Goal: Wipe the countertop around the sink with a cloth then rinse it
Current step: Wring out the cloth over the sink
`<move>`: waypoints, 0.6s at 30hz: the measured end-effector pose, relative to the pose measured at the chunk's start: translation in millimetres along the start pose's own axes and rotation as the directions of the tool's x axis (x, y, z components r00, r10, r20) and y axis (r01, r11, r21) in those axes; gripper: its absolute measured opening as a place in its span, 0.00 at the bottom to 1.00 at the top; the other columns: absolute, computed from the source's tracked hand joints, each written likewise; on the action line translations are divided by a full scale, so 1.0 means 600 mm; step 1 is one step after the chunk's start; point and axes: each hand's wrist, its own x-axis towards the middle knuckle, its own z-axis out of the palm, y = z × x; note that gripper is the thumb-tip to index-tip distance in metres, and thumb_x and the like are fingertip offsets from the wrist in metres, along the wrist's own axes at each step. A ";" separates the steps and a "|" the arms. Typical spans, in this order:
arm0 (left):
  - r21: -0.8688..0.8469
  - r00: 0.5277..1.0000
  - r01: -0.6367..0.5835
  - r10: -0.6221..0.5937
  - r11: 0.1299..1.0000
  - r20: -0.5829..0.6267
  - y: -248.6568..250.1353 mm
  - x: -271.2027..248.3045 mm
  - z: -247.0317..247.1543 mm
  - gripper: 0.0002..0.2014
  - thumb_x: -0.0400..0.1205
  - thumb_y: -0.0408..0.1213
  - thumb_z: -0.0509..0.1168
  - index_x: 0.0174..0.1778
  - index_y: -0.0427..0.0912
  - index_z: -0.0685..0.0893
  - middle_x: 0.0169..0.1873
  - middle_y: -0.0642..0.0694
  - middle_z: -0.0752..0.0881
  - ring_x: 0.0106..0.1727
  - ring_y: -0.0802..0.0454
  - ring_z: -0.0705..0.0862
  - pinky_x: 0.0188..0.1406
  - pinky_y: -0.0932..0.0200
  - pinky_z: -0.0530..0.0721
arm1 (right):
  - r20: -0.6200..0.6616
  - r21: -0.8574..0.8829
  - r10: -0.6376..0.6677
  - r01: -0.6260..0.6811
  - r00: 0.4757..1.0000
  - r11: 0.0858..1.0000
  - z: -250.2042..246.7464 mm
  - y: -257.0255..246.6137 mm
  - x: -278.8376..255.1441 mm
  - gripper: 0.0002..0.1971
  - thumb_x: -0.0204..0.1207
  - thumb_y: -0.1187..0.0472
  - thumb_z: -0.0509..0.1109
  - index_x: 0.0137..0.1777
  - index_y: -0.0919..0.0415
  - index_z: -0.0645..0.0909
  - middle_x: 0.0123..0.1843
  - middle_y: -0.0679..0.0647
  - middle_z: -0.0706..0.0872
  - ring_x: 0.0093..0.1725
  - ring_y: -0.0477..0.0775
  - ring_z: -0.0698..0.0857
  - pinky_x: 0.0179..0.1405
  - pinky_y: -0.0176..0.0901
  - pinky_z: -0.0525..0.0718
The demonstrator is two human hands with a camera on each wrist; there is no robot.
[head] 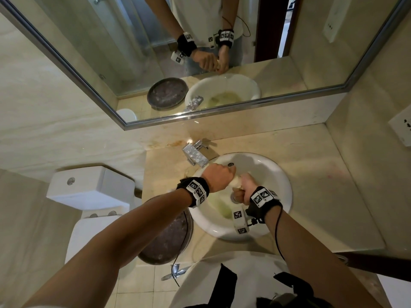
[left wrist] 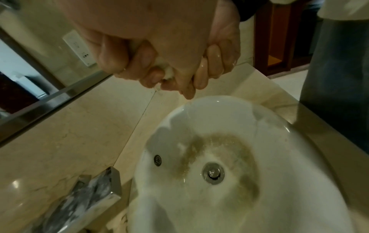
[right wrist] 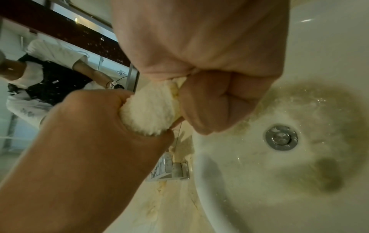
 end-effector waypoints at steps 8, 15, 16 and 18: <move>-0.106 0.989 0.149 -0.149 0.983 0.004 -0.007 0.008 0.017 0.16 0.81 0.39 0.66 0.62 0.36 0.75 0.45 0.39 0.89 0.41 0.39 0.88 0.34 0.51 0.77 | -0.144 -0.116 -0.269 0.254 0.952 0.960 0.017 -0.015 -0.002 0.14 0.79 0.52 0.58 0.44 0.63 0.76 0.30 0.57 0.74 0.18 0.50 0.66 0.19 0.34 0.61; -0.513 0.912 0.327 -0.407 0.794 -0.049 -0.029 -0.011 0.054 0.24 0.76 0.44 0.69 0.66 0.39 0.76 0.46 0.41 0.89 0.44 0.39 0.88 0.32 0.56 0.74 | 0.082 -0.063 -0.513 0.518 0.854 0.853 0.020 -0.031 -0.010 0.22 0.72 0.36 0.75 0.50 0.55 0.85 0.44 0.53 0.89 0.39 0.50 0.86 0.33 0.41 0.80; -0.577 0.899 0.350 -0.438 0.738 -0.016 -0.030 -0.019 0.067 0.26 0.76 0.44 0.70 0.67 0.38 0.75 0.48 0.40 0.88 0.46 0.39 0.88 0.34 0.55 0.75 | 0.111 -0.095 -0.499 0.509 0.860 0.856 0.020 -0.027 -0.006 0.25 0.72 0.32 0.72 0.56 0.52 0.85 0.54 0.52 0.90 0.51 0.52 0.88 0.45 0.46 0.85; -0.688 0.862 0.421 -0.496 0.591 0.101 -0.032 -0.042 0.100 0.31 0.76 0.46 0.72 0.72 0.37 0.71 0.52 0.39 0.87 0.51 0.38 0.86 0.38 0.54 0.76 | 0.116 -0.279 -0.485 0.497 0.867 0.822 0.021 -0.017 0.008 0.35 0.72 0.22 0.63 0.71 0.44 0.77 0.76 0.52 0.79 0.72 0.58 0.80 0.68 0.61 0.80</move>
